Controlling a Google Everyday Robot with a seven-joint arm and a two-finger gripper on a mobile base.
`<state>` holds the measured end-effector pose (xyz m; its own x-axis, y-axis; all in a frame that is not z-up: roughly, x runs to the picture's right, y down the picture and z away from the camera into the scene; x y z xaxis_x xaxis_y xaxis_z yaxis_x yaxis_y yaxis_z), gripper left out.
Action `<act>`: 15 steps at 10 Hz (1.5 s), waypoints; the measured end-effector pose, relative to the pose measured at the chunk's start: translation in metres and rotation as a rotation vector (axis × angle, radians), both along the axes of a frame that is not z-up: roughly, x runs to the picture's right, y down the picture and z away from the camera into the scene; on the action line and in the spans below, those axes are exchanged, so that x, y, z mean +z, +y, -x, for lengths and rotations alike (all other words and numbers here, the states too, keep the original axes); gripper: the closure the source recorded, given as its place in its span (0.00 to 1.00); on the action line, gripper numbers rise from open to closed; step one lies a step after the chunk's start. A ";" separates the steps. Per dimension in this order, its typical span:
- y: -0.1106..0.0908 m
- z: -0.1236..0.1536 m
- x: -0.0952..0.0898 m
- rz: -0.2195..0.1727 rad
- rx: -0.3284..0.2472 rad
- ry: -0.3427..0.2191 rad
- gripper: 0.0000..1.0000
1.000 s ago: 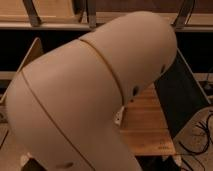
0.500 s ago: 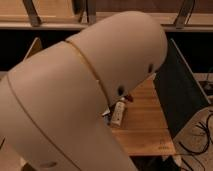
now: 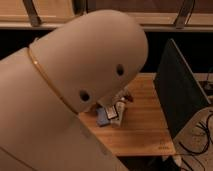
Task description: Place the eraser on the white sponge
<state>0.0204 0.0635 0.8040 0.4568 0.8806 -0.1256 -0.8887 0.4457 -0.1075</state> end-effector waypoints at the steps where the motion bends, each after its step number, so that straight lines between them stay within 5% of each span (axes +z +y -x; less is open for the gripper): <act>1: 0.005 0.001 -0.001 0.004 0.007 0.001 1.00; 5: 0.033 0.022 0.008 0.055 0.035 -0.041 1.00; 11: 0.045 0.052 0.037 0.093 0.061 -0.134 1.00; 15: 0.056 0.056 0.051 0.129 0.072 -0.156 0.71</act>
<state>-0.0354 0.1191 0.8551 0.4164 0.8926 -0.1726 -0.8858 0.3556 -0.2983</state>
